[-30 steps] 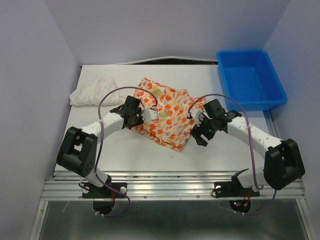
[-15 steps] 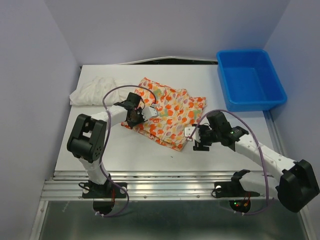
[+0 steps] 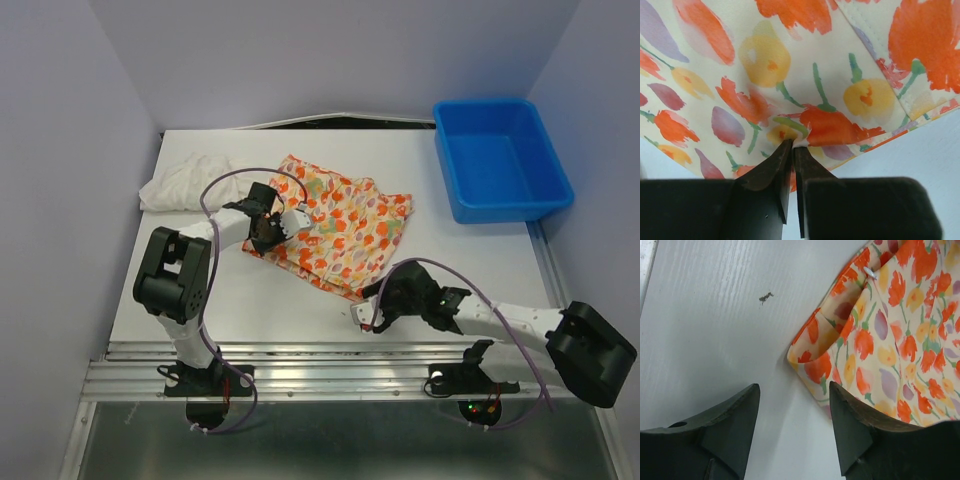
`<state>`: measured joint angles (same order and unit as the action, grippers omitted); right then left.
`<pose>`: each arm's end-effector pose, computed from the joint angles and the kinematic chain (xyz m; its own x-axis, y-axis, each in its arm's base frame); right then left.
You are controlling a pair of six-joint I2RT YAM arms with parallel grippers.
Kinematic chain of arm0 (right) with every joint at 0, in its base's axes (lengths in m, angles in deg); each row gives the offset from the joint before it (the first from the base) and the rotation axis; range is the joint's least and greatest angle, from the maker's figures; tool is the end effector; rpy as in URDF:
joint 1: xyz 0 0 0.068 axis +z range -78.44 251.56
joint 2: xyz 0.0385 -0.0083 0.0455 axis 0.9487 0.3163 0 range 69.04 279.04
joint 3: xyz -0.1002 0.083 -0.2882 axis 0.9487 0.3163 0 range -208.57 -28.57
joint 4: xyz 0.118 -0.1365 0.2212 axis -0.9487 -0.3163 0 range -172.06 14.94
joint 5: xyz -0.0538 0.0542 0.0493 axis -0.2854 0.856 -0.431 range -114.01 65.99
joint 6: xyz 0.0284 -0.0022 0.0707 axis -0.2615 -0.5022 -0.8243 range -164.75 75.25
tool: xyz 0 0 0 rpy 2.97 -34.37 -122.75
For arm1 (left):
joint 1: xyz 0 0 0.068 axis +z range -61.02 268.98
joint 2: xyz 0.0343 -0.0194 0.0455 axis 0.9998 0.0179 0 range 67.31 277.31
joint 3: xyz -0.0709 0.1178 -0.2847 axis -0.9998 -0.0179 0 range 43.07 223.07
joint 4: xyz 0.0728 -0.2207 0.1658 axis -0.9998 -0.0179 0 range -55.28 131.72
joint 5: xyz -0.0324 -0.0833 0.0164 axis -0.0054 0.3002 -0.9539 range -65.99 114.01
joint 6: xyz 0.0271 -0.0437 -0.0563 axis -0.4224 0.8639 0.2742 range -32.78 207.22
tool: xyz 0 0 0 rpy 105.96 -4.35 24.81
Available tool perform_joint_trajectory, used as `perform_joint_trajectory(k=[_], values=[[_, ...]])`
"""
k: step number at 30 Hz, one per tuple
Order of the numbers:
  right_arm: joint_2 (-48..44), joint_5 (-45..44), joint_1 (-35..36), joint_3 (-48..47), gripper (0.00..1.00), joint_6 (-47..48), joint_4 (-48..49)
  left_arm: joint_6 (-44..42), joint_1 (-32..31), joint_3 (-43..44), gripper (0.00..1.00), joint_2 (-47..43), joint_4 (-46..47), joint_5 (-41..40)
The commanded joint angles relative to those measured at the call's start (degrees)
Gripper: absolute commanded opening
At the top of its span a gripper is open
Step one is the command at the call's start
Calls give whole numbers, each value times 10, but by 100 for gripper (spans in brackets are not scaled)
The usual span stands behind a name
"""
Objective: Fold and stack the skirts
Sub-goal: Flatten the skirt out
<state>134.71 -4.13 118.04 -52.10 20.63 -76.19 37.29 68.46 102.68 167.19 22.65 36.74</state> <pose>0.1438 0.1832 0.1654 0.5783 -0.6326 -0.5152 -0.7841 -0.2568 -0.5649 0.3585 -0.1492 0.1707 -0.1763 0.8630 -0.4734 0.9043 0.3320 0.2684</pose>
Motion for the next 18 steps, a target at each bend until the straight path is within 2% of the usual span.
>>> perform_joint_trajectory(k=[1, 2, 3, 5, 6, 7, 10, 14, 18], values=[[22, -35, 31, 28, 61, 17, 122, 17, 2, -17, 23, 9, -53, 34], [39, -39, 37, 24, 59, 18, 120, 18, 3, -19, 25, 7, -54, 38], [45, -40, 37, 21, 51, 19, 119, 19, 4, -20, 29, -2, -54, 41], [60, -48, 37, 16, 43, 26, 118, 22, 7, -18, 33, -17, -61, 57], [70, -52, 37, 16, 31, 27, 119, 25, 10, -15, 36, -22, -67, 64], [74, -58, 37, 17, 24, 25, 124, 26, 15, -8, 43, -29, -81, 71], [77, -71, 37, 21, 1, 14, 146, 15, 27, 2, 48, -74, -114, 93], [55, -111, 37, -1, 1, -11, 96, -27, 54, 2, 52, -163, -155, 106], [-22, -133, 37, 10, 1, -20, 48, -123, 66, -58, 54, -295, -136, 56]])
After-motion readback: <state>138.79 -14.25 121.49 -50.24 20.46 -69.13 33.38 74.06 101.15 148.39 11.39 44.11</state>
